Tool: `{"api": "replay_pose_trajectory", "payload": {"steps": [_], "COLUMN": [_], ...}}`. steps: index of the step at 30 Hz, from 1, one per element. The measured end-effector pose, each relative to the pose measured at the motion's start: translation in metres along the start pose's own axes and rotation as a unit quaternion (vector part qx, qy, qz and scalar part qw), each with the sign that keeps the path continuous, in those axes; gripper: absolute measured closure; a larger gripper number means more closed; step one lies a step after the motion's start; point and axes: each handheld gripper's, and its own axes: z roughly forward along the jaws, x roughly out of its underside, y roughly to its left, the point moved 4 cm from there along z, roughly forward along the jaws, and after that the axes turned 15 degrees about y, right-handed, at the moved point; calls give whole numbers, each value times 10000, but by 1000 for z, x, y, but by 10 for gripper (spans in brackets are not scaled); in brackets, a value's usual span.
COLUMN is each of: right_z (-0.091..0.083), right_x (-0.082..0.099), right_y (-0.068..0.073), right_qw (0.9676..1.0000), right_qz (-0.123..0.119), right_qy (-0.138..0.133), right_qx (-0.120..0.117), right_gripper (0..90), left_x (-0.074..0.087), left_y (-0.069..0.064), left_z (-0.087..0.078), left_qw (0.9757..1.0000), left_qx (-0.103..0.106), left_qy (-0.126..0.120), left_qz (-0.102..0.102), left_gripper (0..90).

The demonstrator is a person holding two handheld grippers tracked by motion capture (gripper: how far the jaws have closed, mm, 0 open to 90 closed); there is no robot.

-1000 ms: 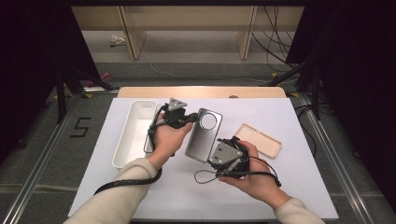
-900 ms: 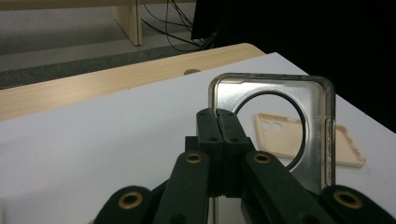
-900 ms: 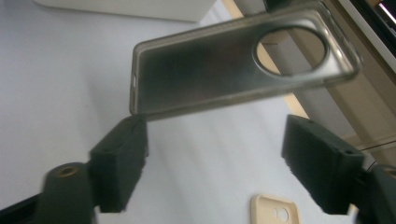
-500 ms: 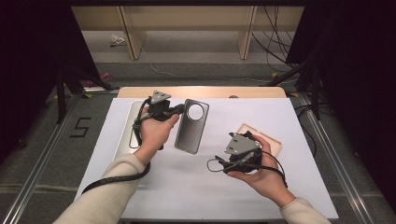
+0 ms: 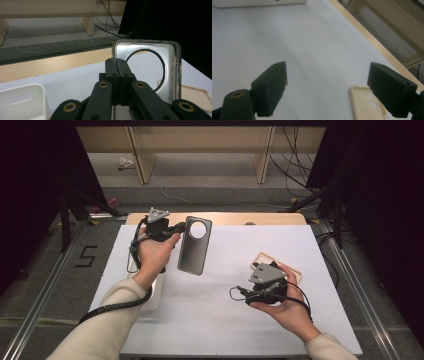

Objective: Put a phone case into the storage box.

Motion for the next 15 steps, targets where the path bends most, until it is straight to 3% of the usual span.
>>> {"api": "replay_pose_trajectory", "payload": {"steps": [15], "right_z": [0], "right_x": [7], "right_y": [-6], "right_qw": [9998], "right_qz": [177], "right_qy": [46], "right_qx": [71], "right_gripper": [170], "left_x": [-12], "left_y": [34], "left_z": [-13], "left_qw": [9989], "left_qx": [-368], "left_qy": [-166], "left_qz": [-224], "left_gripper": [891]}}
